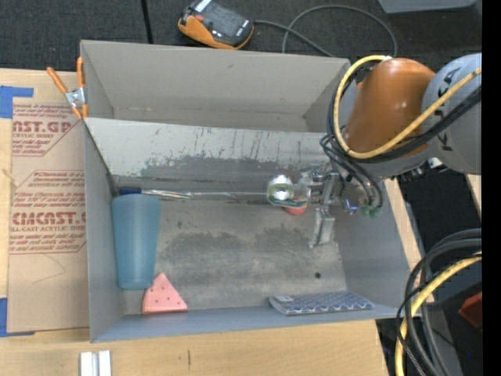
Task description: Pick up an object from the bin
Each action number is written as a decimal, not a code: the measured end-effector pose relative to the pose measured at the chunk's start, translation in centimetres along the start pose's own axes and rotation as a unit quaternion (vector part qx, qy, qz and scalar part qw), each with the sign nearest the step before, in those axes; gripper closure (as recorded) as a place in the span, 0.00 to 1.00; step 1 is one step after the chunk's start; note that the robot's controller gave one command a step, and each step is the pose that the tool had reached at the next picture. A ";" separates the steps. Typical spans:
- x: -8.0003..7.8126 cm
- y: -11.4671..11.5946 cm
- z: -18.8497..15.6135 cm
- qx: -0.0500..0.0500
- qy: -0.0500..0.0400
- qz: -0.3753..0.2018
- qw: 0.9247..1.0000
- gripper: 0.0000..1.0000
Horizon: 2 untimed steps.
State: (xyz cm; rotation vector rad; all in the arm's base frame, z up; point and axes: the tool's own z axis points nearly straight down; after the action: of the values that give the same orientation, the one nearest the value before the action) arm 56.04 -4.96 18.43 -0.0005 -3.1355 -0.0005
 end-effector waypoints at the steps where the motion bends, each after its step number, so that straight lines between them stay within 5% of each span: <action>1: -0.1 0.0 -0.5 0.000 -0.003 0.000 1.000 0.00; 2: 0.3 -0.2 -1.6 -0.001 -0.001 0.071 0.997 0.00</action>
Offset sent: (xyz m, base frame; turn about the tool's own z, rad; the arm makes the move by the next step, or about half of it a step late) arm -0.0118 -0.0100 0.0538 0.5147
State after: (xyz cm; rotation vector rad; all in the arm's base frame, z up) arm 55.76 -5.21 20.08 -0.2242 -3.1302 -0.0015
